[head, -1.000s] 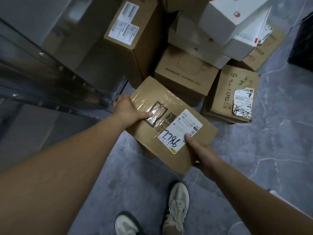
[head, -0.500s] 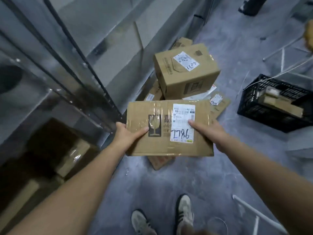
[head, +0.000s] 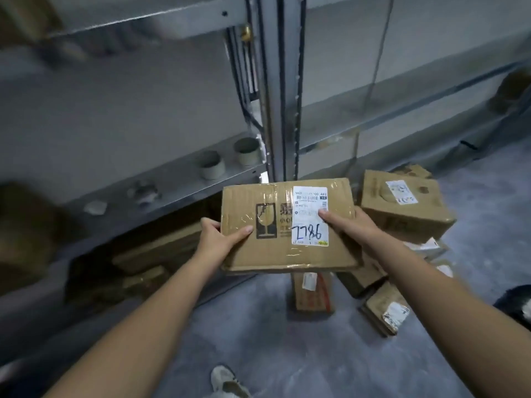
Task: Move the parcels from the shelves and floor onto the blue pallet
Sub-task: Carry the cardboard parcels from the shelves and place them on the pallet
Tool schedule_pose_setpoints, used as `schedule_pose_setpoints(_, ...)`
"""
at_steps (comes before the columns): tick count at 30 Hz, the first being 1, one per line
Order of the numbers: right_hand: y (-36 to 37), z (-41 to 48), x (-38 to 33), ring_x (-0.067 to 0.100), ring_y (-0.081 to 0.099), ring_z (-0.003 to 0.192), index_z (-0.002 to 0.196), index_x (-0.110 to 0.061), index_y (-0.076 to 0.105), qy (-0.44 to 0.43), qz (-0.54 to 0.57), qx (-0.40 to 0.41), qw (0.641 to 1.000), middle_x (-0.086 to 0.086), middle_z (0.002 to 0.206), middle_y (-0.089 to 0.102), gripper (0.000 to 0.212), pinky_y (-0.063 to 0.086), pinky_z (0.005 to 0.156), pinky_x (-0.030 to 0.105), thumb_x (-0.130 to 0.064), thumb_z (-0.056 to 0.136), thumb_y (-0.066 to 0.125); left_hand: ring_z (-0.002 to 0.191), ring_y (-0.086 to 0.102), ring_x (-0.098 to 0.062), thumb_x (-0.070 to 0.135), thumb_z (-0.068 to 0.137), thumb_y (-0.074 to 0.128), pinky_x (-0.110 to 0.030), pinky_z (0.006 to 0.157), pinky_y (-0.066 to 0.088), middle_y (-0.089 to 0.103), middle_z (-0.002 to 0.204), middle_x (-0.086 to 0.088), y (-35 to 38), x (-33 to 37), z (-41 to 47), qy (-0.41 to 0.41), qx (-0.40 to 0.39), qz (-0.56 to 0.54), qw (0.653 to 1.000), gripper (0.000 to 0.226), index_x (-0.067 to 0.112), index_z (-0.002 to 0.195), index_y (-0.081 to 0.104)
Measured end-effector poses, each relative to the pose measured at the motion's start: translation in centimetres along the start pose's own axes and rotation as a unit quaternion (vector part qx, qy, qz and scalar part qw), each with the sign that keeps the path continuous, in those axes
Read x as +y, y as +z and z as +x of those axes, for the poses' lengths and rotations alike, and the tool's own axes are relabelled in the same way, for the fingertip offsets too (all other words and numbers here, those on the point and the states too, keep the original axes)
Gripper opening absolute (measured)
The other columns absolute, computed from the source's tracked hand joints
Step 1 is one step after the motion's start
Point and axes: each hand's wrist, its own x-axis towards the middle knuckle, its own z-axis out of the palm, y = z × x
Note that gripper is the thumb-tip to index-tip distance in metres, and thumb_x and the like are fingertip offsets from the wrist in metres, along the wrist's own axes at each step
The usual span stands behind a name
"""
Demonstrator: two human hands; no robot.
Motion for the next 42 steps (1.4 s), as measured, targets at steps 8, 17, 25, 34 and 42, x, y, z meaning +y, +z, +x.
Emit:
schedule_pose_setpoints(8, 17.7, -3.7, -3.2, 0.016, 0.067, 0.089, 0.118, -0.023, 0.056, -0.032, -0.073, -0.215, 0.973, -0.002, 0.102, 0.069, 0.063, 0.052, 0.065, 0.027, -0.052, 0.068, 0.08, 0.077, 0.046, -0.004, 0.05, 0.06, 0.089, -0.02, 0.057, 0.033, 0.045, 0.089, 0.012, -17.2, -9.5, -7.4, -0.08, 0.195, -0.053, 0.976, 0.078, 0.016, 0.108, 0.036)
schedule_pose_setpoints(17, 47.2, -16.2, -6.9, 0.025, 0.073, 0.091, 0.117, -0.017, 0.064, -0.082, -0.18, -0.479, 0.855, 0.005, 0.102, 0.076, 0.053, 0.059, 0.078, 0.039, -0.041, 0.073, 0.081, 0.085, 0.051, 0.0, 0.046, 0.064, 0.088, -0.018, 0.06, 0.038, 0.052, 0.099, 0.01, -36.8, -27.3, -23.0, -0.165, 0.393, -0.187, 0.885, 0.076, 0.019, 0.112, 0.036)
schedule_pose_setpoints(25, 72.7, -33.4, -1.8, 0.029, 0.055, 0.118, 0.142, -0.012, 0.024, -0.144, -0.304, -0.573, 0.748, 0.005, 0.132, 0.051, 0.111, 0.046, 0.102, 0.05, -0.051, 0.059, 0.087, 0.097, 0.055, -0.011, 0.048, 0.064, 0.087, -0.028, 0.079, 0.043, 0.056, 0.106, 0.011, -49.3, -44.2, -39.7, -0.237, 0.521, -0.277, 0.772, 0.071, 0.026, 0.116, 0.043)
schedule_pose_setpoints(34, 90.2, -41.4, 4.3, 0.024, 0.059, 0.112, 0.138, -0.006, 0.03, -0.133, -0.381, -0.603, 0.688, 0.009, 0.132, 0.055, 0.094, 0.049, 0.097, 0.043, -0.04, 0.07, 0.085, 0.105, 0.061, -0.02, 0.046, 0.071, 0.083, -0.043, 0.095, 0.049, 0.062, 0.115, 0.001, -57.5, -56.2, -44.3, -0.31, 0.551, -0.295, 0.717, 0.064, 0.023, 0.12, 0.05)
schedule_pose_setpoints(42, 107.3, -41.0, 6.5, 0.002, 0.056, 0.095, 0.151, -0.029, -0.017, -0.097, -0.351, -0.647, 0.67, -0.023, 0.104, 0.051, 0.139, 0.044, 0.095, 0.033, -0.024, 0.064, 0.091, 0.122, 0.055, -0.029, 0.048, 0.076, 0.073, -0.056, 0.104, 0.043, 0.056, 0.134, -0.009, -69.5, -63.3, -38.9, -0.284, 0.531, -0.301, 0.74, 0.081, 0.012, 0.141, 0.042)
